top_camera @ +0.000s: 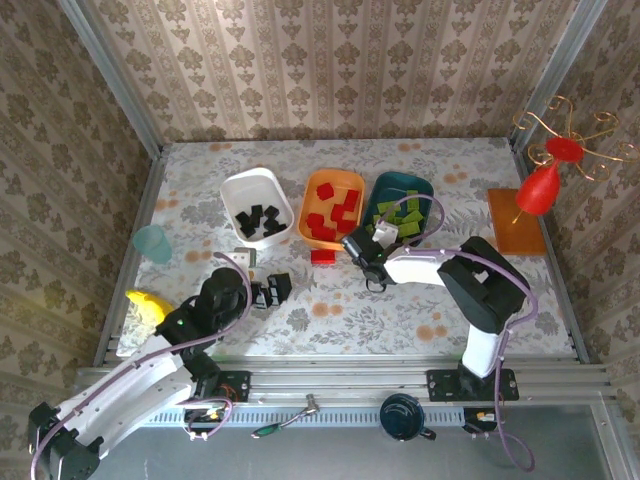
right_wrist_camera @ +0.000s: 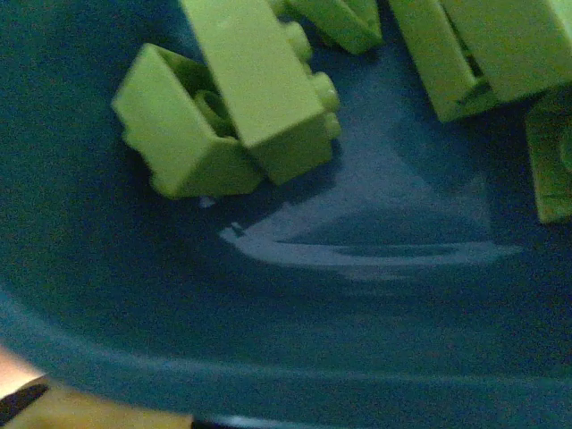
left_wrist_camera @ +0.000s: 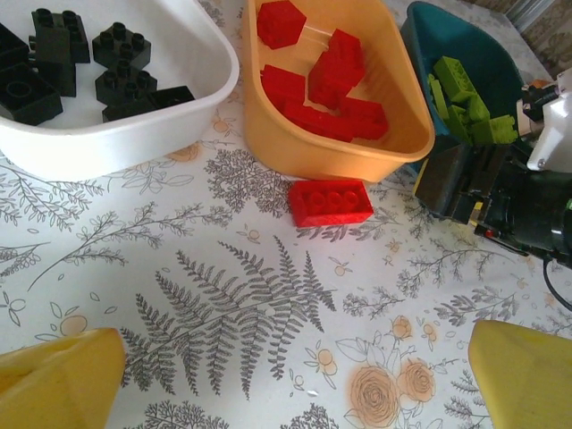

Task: Sort the legos into containers by color
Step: Pick up the lego from the center of the table, then place the lego in the container.

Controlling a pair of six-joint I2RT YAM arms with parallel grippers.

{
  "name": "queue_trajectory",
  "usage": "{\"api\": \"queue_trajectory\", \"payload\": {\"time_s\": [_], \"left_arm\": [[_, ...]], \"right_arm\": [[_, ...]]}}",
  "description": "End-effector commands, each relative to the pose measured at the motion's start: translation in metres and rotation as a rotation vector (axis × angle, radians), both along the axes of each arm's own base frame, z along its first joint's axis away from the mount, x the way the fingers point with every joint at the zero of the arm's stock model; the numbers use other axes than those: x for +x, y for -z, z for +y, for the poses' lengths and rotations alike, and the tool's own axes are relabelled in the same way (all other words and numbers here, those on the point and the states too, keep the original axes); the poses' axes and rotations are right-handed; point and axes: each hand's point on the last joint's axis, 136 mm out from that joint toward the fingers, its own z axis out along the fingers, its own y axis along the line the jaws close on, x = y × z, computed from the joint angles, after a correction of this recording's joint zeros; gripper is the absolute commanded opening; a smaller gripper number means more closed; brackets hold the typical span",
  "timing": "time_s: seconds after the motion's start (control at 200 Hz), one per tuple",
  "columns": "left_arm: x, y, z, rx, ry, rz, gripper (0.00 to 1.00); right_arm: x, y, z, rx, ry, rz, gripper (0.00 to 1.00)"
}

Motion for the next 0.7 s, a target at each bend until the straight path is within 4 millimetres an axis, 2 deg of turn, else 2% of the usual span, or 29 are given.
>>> {"api": "queue_trajectory", "payload": {"time_s": [0.0,0.105,0.18,0.285,0.39,0.445,0.49,0.57,0.695], "left_arm": [[-0.004,0.005,0.003,0.026,0.015,0.015,1.00],[-0.006,0.001,0.006,0.037,0.016,0.011,1.00],[-0.006,-0.001,0.011,0.047,0.003,0.005,1.00],[-0.008,-0.004,0.020,0.078,-0.021,-0.003,1.00],[-0.010,-0.005,0.031,0.117,-0.049,-0.004,1.00],[-0.010,-0.006,0.036,0.133,-0.065,-0.004,1.00],[-0.011,-0.005,0.042,0.145,-0.086,0.001,1.00],[-0.012,-0.004,0.050,0.151,-0.123,0.009,1.00],[-0.016,-0.006,0.053,0.131,-0.129,0.014,1.00]], "right_arm": [[0.001,0.004,-0.007,-0.029,0.032,0.007,0.45],[-0.005,-0.002,-0.002,-0.034,-0.038,0.004,0.33],[-0.011,-0.014,0.005,-0.021,-0.113,-0.012,0.28],[-0.025,-0.046,0.028,0.020,-0.277,-0.062,0.26],[-0.039,-0.097,0.073,0.109,-0.516,-0.175,0.27],[-0.039,-0.121,0.103,0.167,-0.651,-0.210,0.28],[-0.035,-0.133,0.125,0.194,-0.733,-0.209,0.28],[-0.024,-0.145,0.170,0.229,-0.884,-0.197,0.29],[0.008,-0.138,0.229,0.244,-0.999,-0.158,0.29]]}}
